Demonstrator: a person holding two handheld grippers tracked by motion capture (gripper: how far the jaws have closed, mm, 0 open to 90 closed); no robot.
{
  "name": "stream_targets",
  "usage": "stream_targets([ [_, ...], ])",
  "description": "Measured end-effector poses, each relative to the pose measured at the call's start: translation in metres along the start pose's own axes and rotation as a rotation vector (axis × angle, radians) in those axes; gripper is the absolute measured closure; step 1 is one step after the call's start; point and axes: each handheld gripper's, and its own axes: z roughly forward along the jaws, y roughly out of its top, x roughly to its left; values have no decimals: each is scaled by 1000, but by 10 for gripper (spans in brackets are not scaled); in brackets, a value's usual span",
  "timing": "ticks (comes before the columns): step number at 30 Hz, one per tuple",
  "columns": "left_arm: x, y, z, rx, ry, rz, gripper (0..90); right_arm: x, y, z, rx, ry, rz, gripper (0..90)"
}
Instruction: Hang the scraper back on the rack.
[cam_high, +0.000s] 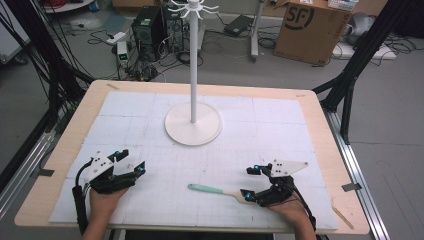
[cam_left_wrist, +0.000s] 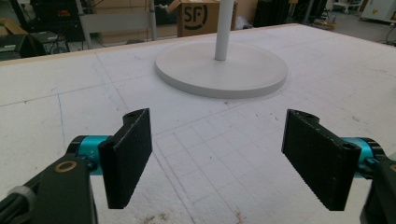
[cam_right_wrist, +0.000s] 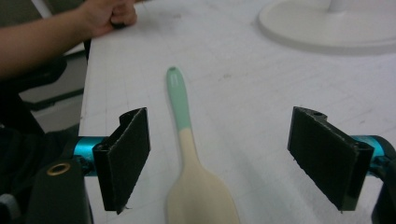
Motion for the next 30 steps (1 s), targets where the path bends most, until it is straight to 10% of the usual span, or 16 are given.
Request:
stream_targets([
  [30,-1,0,0,12,-6,7,249,20,30,19,300,-17,-105,244],
])
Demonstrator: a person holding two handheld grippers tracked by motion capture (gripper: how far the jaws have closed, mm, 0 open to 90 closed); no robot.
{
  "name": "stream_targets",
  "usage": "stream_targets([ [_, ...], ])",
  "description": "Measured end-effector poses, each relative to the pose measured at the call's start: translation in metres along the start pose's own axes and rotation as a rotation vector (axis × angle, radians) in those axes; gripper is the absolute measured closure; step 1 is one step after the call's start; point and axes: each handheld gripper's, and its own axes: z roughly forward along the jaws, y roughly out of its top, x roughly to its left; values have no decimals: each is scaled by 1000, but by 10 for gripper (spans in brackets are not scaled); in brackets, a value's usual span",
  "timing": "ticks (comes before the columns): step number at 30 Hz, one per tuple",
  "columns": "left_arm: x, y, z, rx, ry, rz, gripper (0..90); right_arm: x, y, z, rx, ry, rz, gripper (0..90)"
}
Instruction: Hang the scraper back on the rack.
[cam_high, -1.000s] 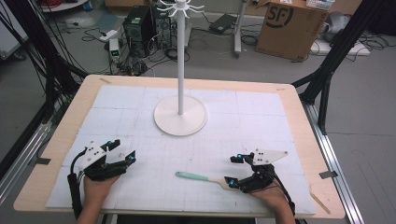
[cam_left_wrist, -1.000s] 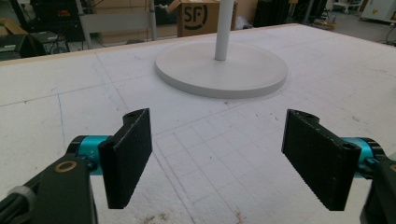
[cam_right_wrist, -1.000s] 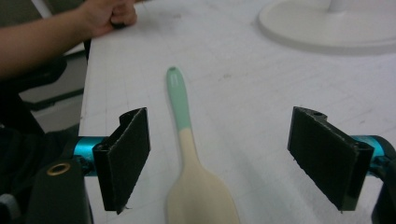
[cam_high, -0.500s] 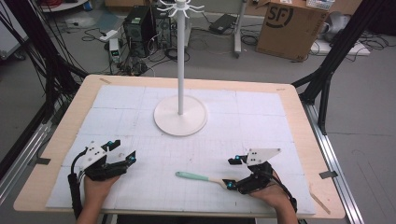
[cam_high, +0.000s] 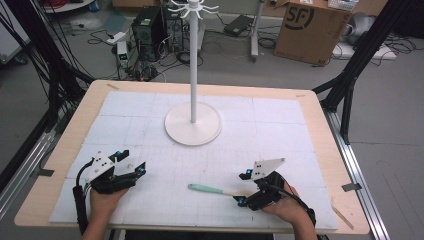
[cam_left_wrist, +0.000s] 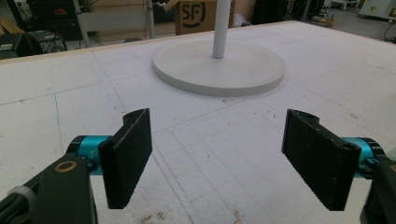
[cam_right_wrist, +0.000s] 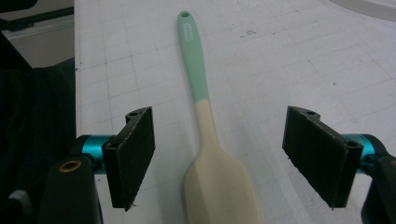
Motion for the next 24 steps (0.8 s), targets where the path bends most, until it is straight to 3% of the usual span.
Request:
stream_targets([
  [7,0,0,0,2,-2,3,250,1,7,4,76,13,-1,260],
  [13,-1,0,0,9,0,7,249,1,10,6,102,22,1,261],
  [20,-1,0,0,10,0,6,250,0,11,13,185,28,2,286],
  [24,-1,0,0,10,-1,6,250,1,12,14,204,30,-3,296],
])
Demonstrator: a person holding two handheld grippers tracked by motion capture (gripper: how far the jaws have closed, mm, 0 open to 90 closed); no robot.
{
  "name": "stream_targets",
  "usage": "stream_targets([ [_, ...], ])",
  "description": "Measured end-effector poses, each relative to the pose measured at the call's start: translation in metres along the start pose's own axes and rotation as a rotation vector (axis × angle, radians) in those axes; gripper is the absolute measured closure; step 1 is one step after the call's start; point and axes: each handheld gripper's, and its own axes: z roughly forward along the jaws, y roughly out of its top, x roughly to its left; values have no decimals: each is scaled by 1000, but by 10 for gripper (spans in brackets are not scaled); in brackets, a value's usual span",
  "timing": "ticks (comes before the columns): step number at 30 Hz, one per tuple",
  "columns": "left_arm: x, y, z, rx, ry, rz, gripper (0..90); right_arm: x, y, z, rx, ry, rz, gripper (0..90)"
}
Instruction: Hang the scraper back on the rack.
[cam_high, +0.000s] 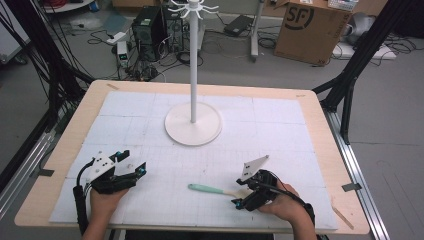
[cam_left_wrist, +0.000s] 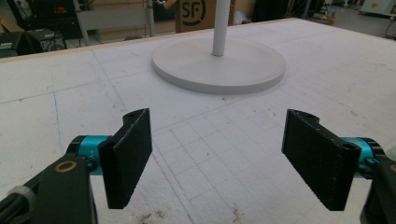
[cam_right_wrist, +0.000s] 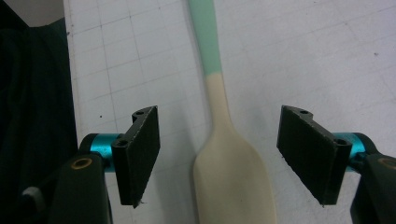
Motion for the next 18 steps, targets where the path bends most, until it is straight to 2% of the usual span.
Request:
stream_targets([
  [9,0,0,1,3,0,2,250,3,7,0,80,-24,-15,314],
  [18,-1,0,1,7,0,4,249,5,18,4,166,-16,-23,328],
])
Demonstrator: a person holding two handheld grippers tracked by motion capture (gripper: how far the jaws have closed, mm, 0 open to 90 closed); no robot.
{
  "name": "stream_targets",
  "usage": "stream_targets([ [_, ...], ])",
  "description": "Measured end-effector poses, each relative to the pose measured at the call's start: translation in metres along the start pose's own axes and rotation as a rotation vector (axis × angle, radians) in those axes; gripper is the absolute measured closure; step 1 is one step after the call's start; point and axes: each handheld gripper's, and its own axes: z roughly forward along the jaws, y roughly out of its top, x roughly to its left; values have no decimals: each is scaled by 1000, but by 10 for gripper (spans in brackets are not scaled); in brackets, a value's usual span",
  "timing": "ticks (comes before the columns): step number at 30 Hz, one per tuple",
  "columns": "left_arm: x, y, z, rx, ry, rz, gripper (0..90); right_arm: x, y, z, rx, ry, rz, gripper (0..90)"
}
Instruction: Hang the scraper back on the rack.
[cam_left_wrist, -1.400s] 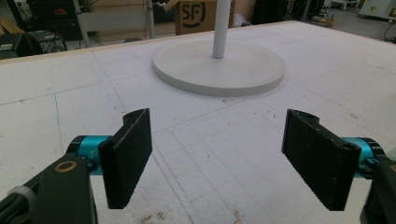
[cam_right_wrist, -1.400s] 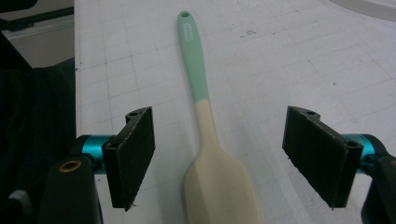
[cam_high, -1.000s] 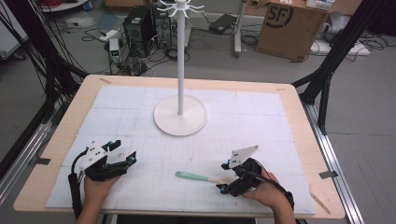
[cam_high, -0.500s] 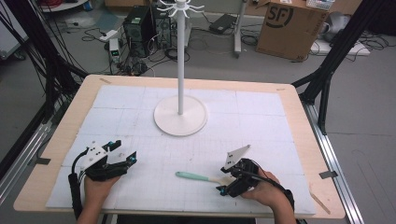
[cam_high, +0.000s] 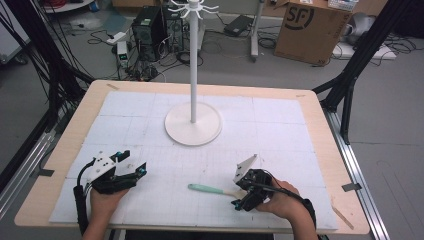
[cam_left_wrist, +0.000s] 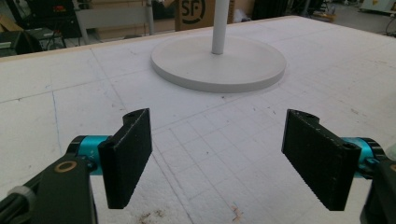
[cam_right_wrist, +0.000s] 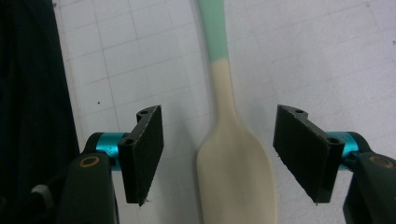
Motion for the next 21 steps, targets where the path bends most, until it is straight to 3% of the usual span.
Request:
stream_targets([
  [13,0,0,0,2,0,2,249,0,17,7,128,-3,-19,354],
  [21,0,0,1,2,-1,1,250,2,25,11,176,7,-34,364],
])
